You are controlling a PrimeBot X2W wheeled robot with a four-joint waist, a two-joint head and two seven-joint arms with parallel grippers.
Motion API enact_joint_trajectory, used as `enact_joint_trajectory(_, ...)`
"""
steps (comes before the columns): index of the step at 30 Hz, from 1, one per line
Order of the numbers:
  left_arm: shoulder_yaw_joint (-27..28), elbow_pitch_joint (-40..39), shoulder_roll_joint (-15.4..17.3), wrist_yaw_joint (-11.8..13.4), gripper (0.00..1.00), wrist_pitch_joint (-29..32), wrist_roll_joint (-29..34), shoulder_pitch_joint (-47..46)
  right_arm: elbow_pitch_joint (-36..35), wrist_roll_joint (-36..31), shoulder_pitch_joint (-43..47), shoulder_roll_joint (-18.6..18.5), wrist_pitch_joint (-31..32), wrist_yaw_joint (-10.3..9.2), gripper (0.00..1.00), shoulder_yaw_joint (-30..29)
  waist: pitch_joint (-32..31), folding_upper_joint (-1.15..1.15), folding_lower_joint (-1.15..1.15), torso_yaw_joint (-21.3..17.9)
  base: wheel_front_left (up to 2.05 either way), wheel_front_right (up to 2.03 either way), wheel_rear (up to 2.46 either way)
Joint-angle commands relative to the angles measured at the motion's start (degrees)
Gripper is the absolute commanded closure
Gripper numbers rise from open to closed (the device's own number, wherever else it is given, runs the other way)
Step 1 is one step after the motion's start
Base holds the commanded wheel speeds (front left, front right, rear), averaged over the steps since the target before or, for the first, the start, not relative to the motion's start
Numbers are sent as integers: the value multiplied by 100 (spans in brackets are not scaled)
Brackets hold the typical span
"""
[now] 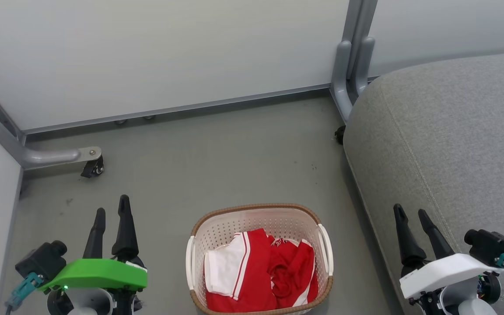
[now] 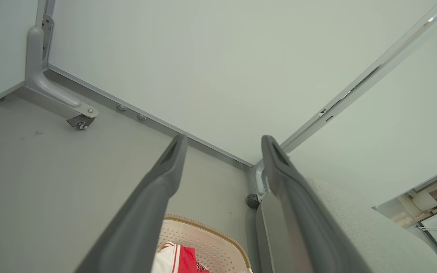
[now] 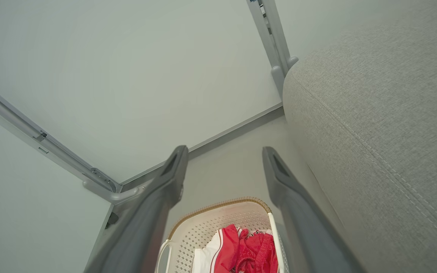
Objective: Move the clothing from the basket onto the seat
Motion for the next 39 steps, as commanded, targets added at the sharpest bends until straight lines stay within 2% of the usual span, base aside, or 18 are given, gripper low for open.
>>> enact_joint_trajectory(1,-19,-78,42,22,0,-52,145,19,-33,-186,13,-37,-58,1,0,14,-2,10,0,6,0,0,0)
enact_joint_trajectory(17,-146,-119,50,44,0,-299,1016,111,-16,-1234,172,-46,-309,1,0,65,-58,13,0,38,0,0,0)
enact_joint_trajectory(39,-324,-64,56,64,0,-572,2038,204,-8,-2287,304,-57,-582,2,0,83,-95,17,0,41,0,0,0)
